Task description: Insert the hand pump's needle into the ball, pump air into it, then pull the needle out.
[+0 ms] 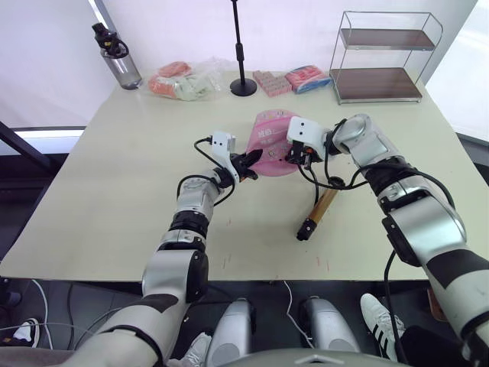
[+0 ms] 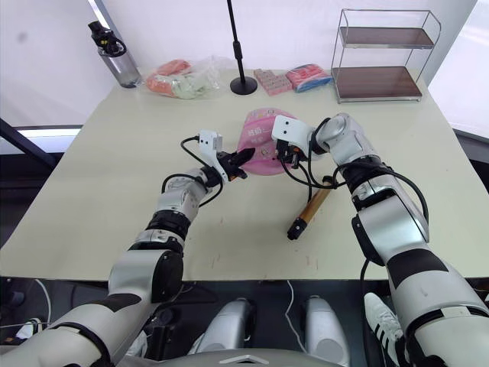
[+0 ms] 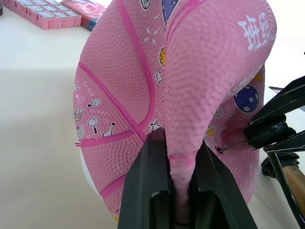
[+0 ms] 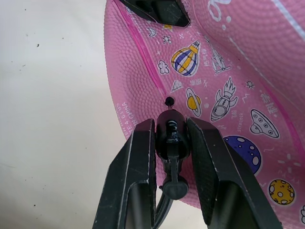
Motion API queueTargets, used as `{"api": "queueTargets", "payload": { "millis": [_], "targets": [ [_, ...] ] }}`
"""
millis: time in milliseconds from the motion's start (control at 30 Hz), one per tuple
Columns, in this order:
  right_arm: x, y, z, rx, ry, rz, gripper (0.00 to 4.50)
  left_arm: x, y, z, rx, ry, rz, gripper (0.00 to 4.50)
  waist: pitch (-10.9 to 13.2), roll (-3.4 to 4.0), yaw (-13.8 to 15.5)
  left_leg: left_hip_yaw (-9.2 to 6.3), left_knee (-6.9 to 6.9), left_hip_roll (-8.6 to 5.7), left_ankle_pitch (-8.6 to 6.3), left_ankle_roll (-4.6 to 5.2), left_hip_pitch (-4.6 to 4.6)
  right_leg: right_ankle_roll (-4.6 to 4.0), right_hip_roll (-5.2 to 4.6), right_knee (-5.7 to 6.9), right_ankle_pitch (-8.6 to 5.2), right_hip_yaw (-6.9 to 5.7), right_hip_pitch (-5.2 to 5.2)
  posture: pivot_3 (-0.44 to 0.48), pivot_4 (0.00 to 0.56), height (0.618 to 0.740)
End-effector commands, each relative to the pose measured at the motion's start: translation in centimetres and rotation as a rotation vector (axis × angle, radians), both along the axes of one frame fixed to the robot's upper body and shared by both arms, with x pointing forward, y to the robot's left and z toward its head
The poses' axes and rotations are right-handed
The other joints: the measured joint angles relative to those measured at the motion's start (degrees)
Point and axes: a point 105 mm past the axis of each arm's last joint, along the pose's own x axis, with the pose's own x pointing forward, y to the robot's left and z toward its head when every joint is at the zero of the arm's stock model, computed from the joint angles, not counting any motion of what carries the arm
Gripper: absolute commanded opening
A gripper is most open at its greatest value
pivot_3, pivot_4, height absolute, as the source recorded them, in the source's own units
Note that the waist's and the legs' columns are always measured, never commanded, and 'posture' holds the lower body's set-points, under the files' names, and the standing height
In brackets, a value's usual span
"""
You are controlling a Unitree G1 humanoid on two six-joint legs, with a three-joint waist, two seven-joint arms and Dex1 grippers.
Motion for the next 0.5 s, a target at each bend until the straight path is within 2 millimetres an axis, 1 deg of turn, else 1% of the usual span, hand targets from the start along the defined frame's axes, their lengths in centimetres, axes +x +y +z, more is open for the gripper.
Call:
{"api": "queueTargets", "payload": {
  "millis": [33, 500],
  "targets": [
    [0.52, -0.92, 0.28, -0.045, -0.019, -0.04, 0.99, -1.26, -1.11, -3.73, 0.064, 0.126, -0.052, 0.0, 0.0, 0.0, 0.0, 0.0, 0.01, 0.0, 0.0, 0.0, 0.0, 0.0, 0.0, 0.01, 0.0, 0.0, 0.0, 0.0, 0.15, 0.731],
    [0.48, -1.69, -0.59, -0.1, -0.006, -0.048, 0.99, -1.25, -1.15, -3.78, 0.061, 0.128, -0.048, 0.0, 0.0, 0.0, 0.0, -0.02, 0.07, 0.0, 0.0, 0.0, 0.06, 0.01, 0.0, 0.04, 0.0, -0.01, 0.07, 0.0, 0.15, 0.731]
  ]
}}
